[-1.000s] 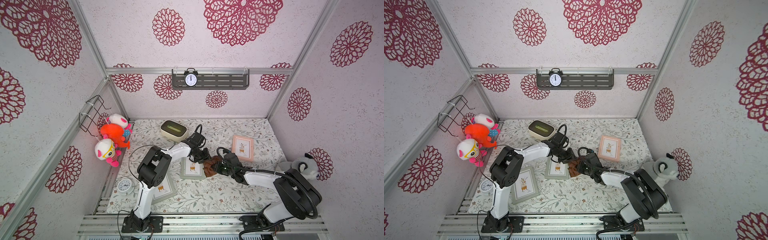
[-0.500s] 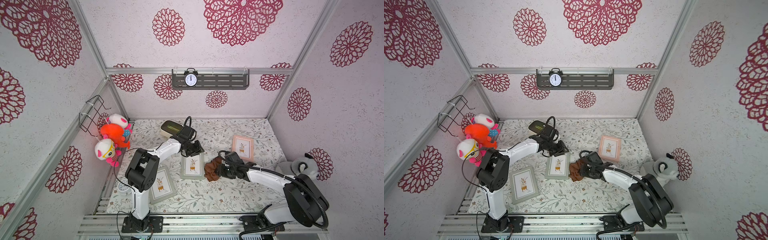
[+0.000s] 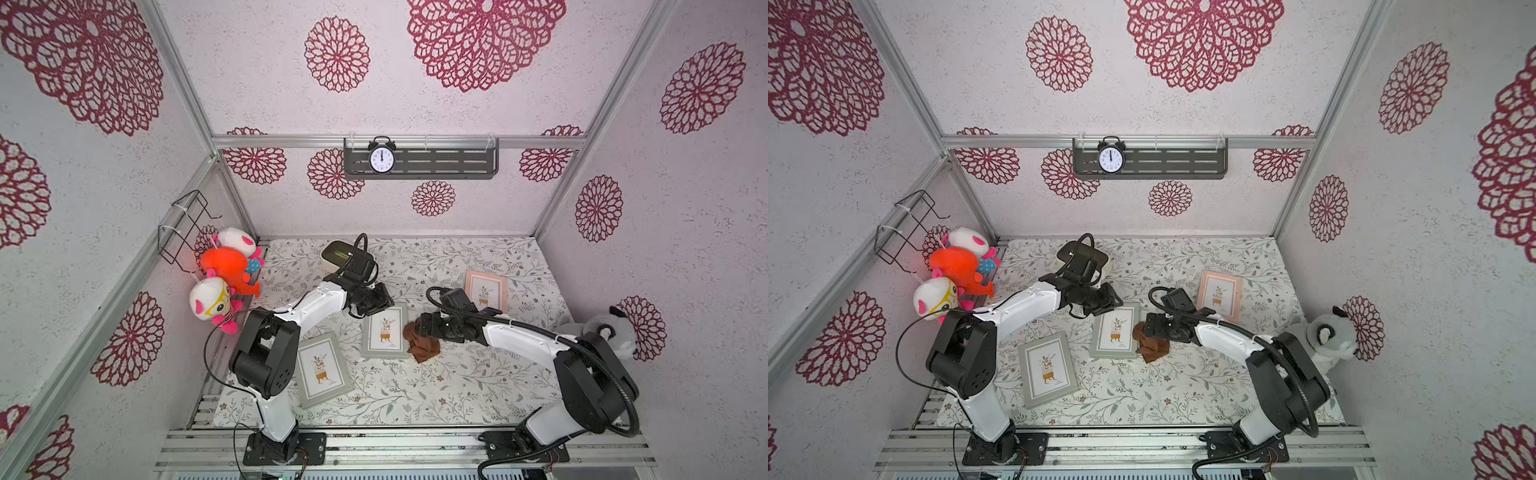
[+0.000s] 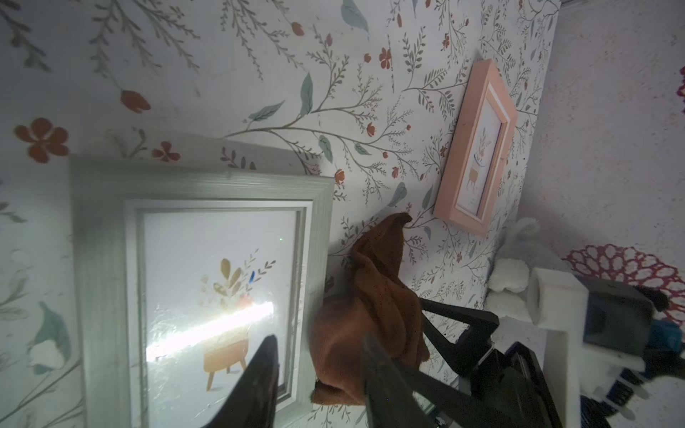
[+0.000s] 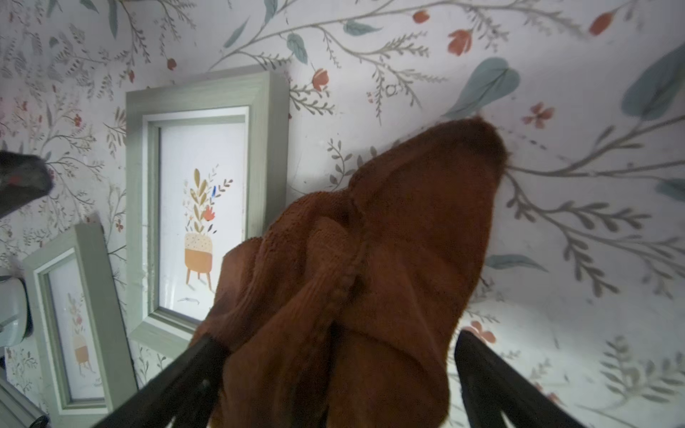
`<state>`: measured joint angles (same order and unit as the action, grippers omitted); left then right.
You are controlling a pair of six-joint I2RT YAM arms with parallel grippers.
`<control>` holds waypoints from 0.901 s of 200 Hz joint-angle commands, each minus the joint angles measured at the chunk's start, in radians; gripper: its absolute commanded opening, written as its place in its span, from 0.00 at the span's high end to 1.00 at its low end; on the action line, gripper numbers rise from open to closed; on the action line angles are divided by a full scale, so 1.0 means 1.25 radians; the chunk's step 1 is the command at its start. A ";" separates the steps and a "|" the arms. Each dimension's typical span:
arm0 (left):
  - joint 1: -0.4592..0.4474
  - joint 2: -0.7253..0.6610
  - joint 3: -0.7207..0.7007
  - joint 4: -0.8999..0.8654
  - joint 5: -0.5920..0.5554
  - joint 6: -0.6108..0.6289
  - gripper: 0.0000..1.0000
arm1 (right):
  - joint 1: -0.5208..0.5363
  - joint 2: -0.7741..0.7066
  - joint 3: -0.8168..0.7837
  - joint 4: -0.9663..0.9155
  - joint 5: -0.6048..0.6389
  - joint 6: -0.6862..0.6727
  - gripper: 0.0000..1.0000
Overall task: Wipe the picture frame with a cloth
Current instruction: Pick up the cleaning item at the center of the board.
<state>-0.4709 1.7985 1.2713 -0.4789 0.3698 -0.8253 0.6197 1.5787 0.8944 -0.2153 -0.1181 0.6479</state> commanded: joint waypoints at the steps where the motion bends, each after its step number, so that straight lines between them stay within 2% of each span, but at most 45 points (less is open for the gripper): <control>1: 0.011 -0.033 -0.025 -0.014 -0.023 0.018 0.60 | 0.021 0.053 0.029 -0.015 -0.005 -0.014 0.09; 23: 0.009 -0.039 -0.039 -0.062 -0.079 0.045 0.60 | 0.035 0.087 0.025 -0.009 0.003 -0.001 0.29; 38: 0.007 -0.041 -0.046 -0.107 -0.138 0.068 0.60 | 0.041 0.103 0.019 0.003 -0.001 0.002 0.38; 62: 0.006 -0.036 -0.051 -0.151 -0.220 0.094 0.61 | 0.044 0.112 0.009 0.026 -0.011 0.014 0.65; 87: 0.006 -0.015 -0.044 -0.144 -0.243 0.104 0.61 | 0.044 0.083 0.007 0.028 -0.012 0.020 0.83; 130: -0.010 0.025 -0.037 -0.135 -0.267 0.115 0.64 | 0.043 -0.011 0.040 -0.030 0.001 0.016 0.96; 148: -0.017 0.039 -0.043 -0.130 -0.276 0.119 0.64 | 0.045 -0.020 0.056 -0.041 -0.012 0.013 0.98; 180: -0.026 0.071 -0.045 -0.118 -0.286 0.117 0.72 | 0.072 -0.003 0.087 -0.040 -0.014 0.012 1.00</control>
<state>-0.4923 1.8553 1.2114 -0.6415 0.0422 -0.6884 0.6785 1.5818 0.9588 -0.2420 -0.1310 0.6724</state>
